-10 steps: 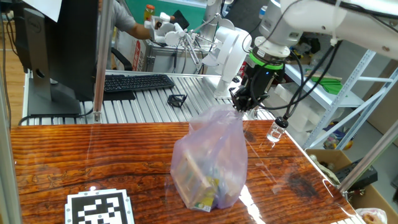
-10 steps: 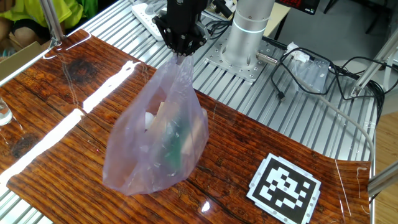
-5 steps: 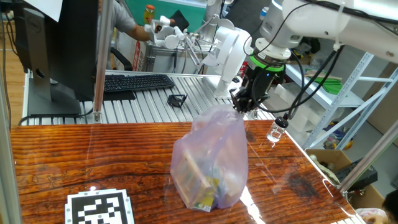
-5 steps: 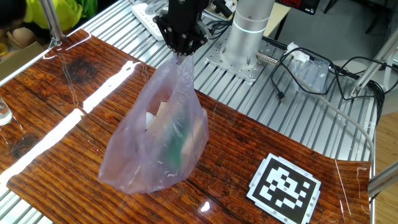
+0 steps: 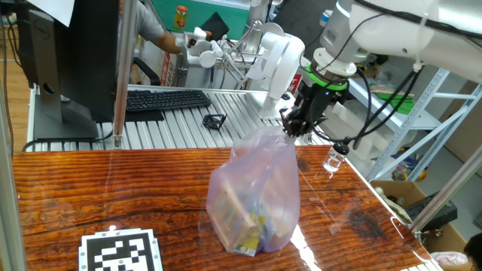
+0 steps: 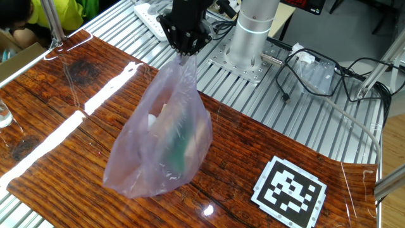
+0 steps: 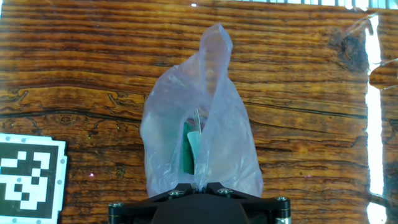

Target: Pick up a bag of things

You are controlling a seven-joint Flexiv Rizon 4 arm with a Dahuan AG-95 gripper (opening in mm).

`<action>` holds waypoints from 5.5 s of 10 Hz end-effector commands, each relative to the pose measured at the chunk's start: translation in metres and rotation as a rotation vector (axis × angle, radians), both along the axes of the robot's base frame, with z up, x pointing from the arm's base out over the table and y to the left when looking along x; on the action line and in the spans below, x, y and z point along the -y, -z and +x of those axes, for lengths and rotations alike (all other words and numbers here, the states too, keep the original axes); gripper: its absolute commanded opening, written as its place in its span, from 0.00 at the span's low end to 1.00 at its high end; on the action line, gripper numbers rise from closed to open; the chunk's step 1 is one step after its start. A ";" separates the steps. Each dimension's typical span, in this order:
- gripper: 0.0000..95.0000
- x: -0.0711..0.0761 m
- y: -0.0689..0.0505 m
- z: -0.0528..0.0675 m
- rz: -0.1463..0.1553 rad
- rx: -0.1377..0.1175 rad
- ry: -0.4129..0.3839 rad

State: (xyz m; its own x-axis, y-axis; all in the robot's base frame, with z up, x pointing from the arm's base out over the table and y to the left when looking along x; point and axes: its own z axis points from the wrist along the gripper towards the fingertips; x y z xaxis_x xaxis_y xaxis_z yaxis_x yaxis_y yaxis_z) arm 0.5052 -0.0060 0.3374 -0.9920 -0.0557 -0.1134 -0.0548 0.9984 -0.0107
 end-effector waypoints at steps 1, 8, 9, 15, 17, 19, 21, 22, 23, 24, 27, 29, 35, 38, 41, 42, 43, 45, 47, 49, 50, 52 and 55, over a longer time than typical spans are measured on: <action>0.00 0.001 0.000 -0.001 0.003 0.030 -0.003; 0.00 0.001 0.000 -0.001 0.041 0.051 -0.015; 0.00 0.001 0.000 -0.001 0.040 0.042 -0.022; 0.00 0.001 0.000 -0.001 0.054 0.034 -0.018; 0.00 0.001 0.000 -0.001 0.054 0.033 -0.016; 0.00 0.000 -0.003 0.000 0.052 0.020 -0.016; 0.00 -0.004 -0.018 0.004 0.047 -0.008 -0.010; 0.00 -0.006 -0.029 0.006 0.047 -0.021 -0.004; 0.00 -0.007 -0.040 0.008 0.045 -0.028 -0.001; 0.00 -0.008 -0.045 0.008 0.038 -0.031 -0.001; 0.00 -0.009 -0.068 0.009 0.028 -0.034 0.006; 0.00 -0.009 -0.077 0.009 0.025 -0.039 0.011; 0.00 -0.005 -0.109 0.005 -0.006 -0.061 0.005; 0.00 -0.003 -0.120 0.003 -0.016 -0.066 0.000; 0.00 0.000 -0.130 0.000 -0.017 -0.072 -0.002; 0.00 0.000 -0.134 -0.001 -0.017 -0.072 -0.002; 0.00 0.001 -0.138 -0.002 -0.019 -0.075 -0.002; 0.00 0.001 -0.148 -0.005 -0.026 -0.081 -0.002; 0.00 0.002 -0.161 -0.006 -0.035 -0.090 -0.007; 0.00 0.005 -0.172 -0.004 -0.044 -0.093 -0.012; 0.00 0.006 -0.176 -0.004 -0.047 -0.096 -0.015; 0.00 0.008 -0.182 -0.003 -0.054 -0.097 -0.023; 0.00 0.013 -0.192 -0.001 -0.064 -0.104 -0.038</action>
